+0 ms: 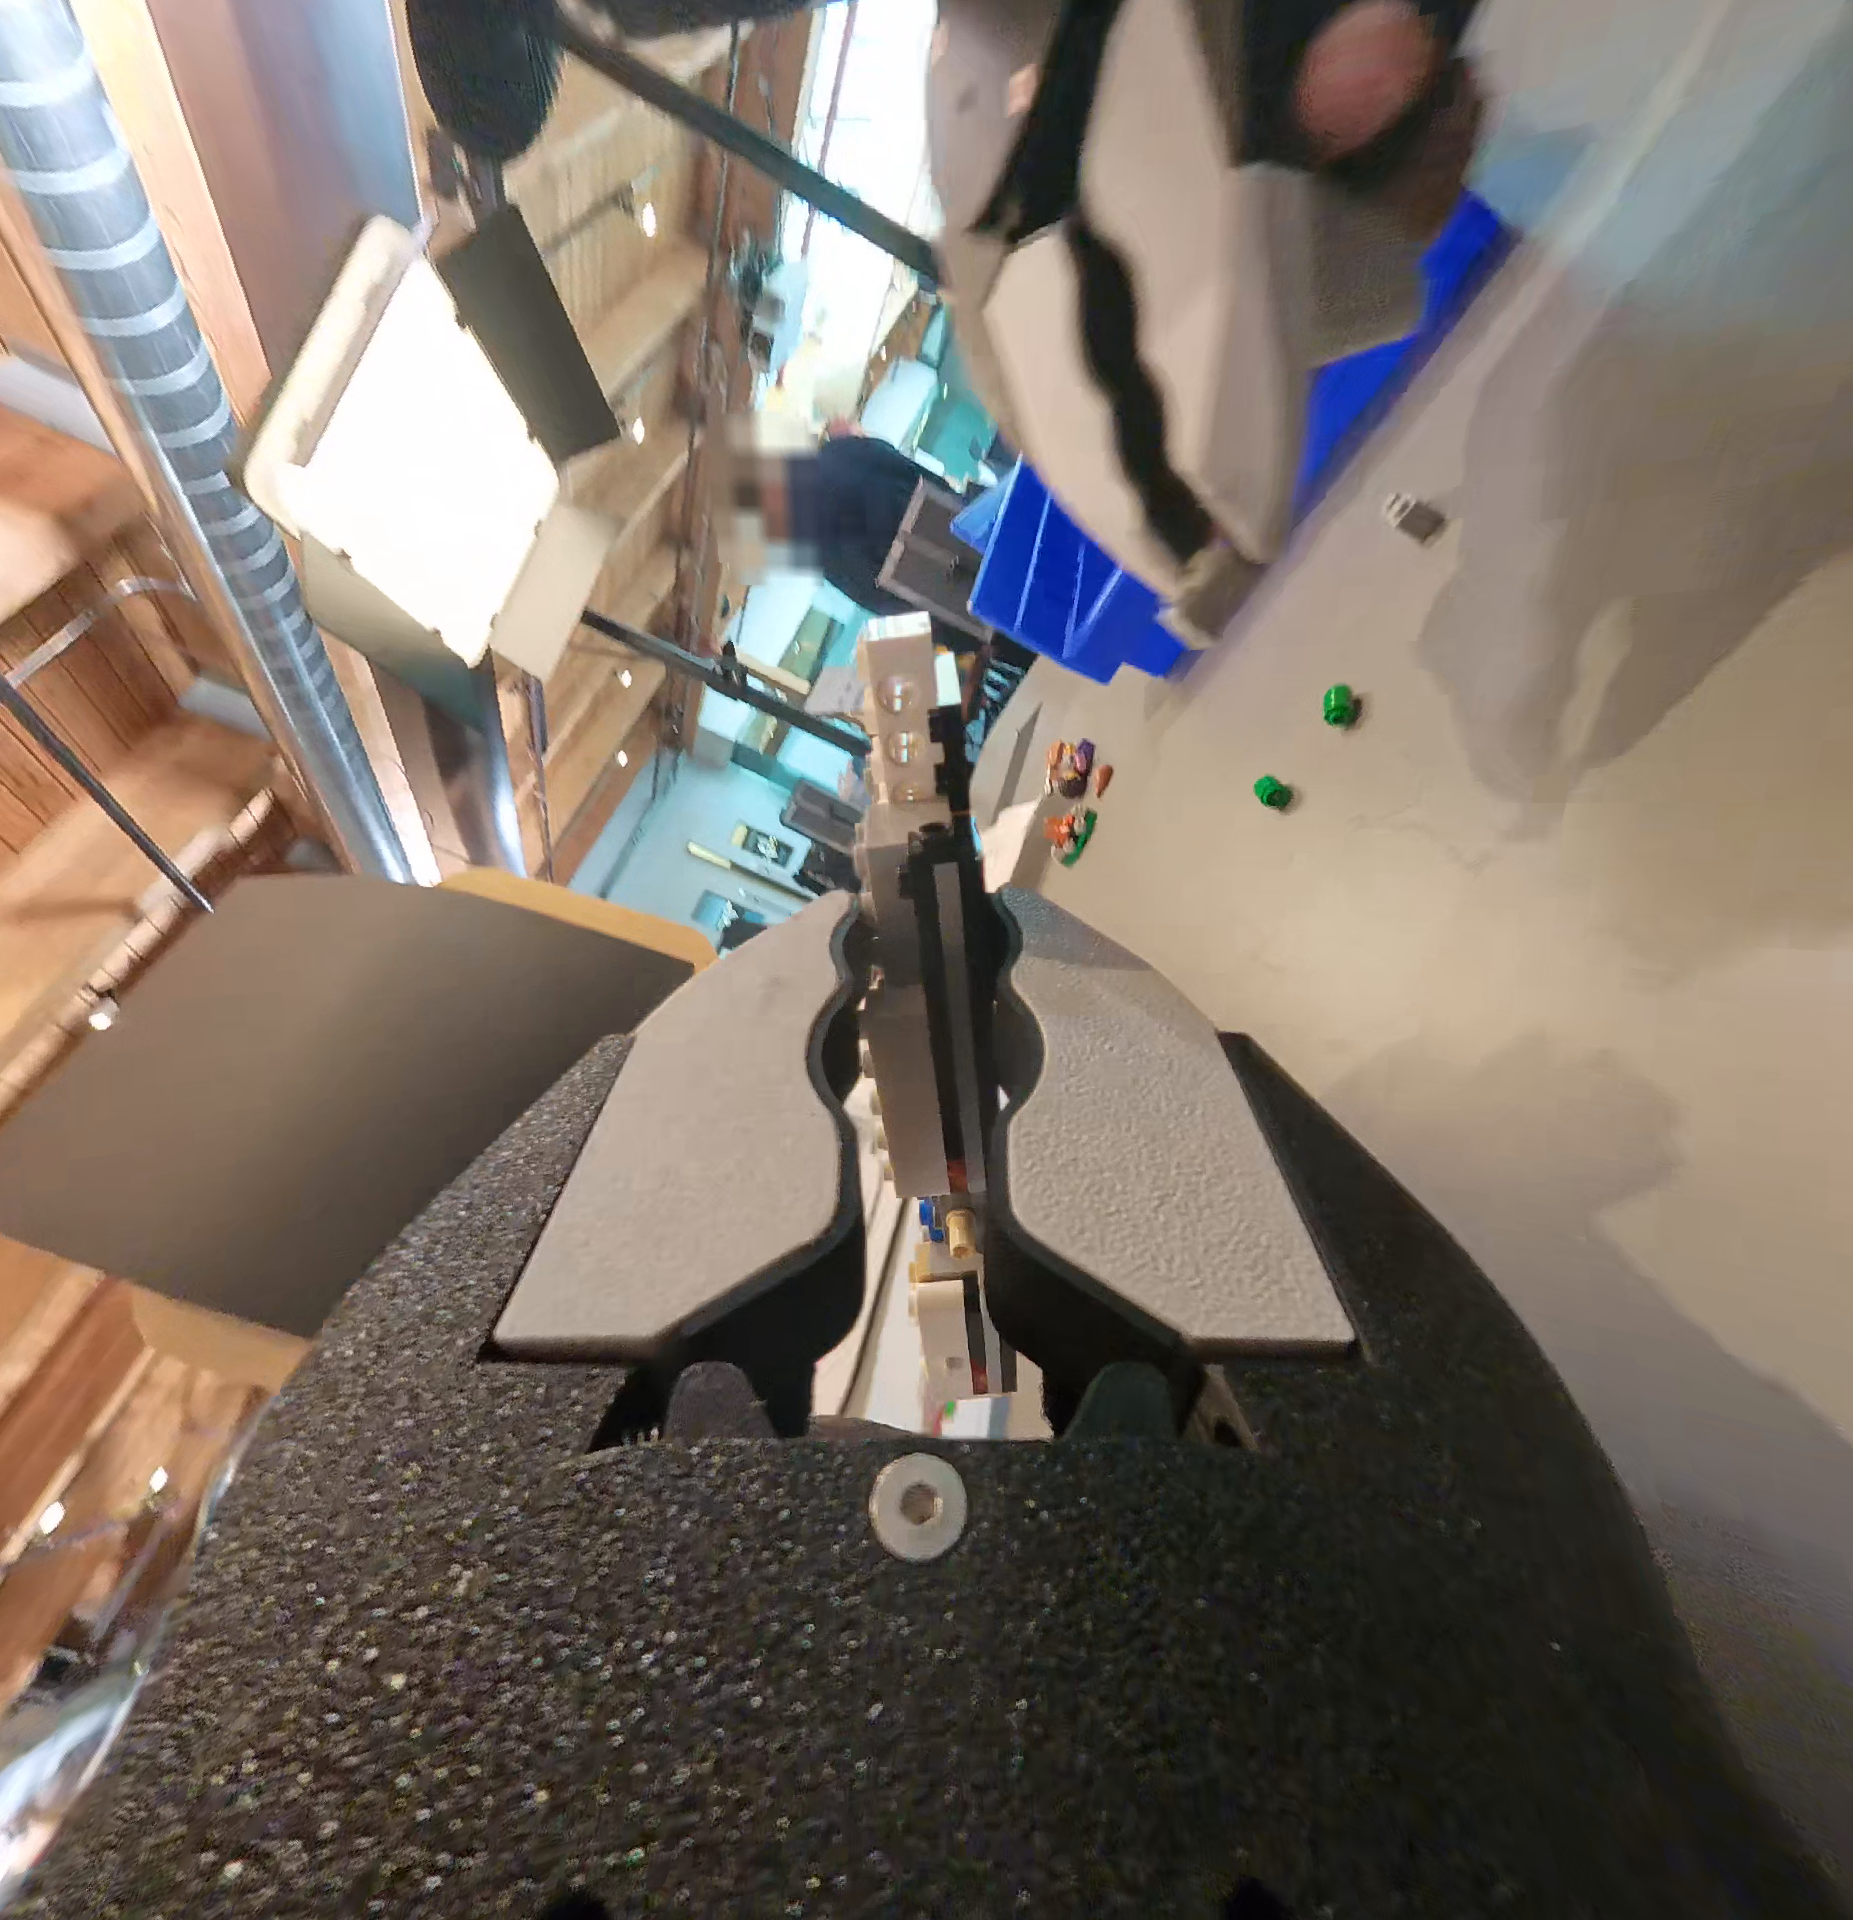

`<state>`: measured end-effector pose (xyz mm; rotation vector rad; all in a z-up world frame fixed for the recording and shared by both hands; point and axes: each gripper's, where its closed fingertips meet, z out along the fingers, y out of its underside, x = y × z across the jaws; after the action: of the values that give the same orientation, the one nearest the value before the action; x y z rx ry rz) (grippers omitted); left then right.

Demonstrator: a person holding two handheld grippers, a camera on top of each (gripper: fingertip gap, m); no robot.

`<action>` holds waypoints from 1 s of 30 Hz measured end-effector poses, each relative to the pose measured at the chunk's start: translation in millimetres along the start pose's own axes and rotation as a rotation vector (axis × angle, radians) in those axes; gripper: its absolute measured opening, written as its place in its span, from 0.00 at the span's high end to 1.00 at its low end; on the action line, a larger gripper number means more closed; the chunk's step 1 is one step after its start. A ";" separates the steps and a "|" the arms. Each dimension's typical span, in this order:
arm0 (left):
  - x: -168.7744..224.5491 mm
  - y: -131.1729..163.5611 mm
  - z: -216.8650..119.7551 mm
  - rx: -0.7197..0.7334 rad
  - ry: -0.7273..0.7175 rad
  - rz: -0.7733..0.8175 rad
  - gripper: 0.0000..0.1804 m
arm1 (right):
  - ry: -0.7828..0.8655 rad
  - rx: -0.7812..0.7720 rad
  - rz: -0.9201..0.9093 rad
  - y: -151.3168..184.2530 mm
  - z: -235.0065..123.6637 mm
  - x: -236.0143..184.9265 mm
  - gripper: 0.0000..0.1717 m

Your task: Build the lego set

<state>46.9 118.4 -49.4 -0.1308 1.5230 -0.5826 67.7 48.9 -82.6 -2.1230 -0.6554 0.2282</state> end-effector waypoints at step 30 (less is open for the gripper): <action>-4.7 -25.9 -7.7 0.082 -0.034 0.023 0.89 | -0.273 -0.156 -0.397 -76.9 -5.0 -3.2 0.95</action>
<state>32.7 100.4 -34.5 -0.0595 1.4633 -0.6204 38.5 80.3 -18.5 -2.0726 -1.2725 0.2544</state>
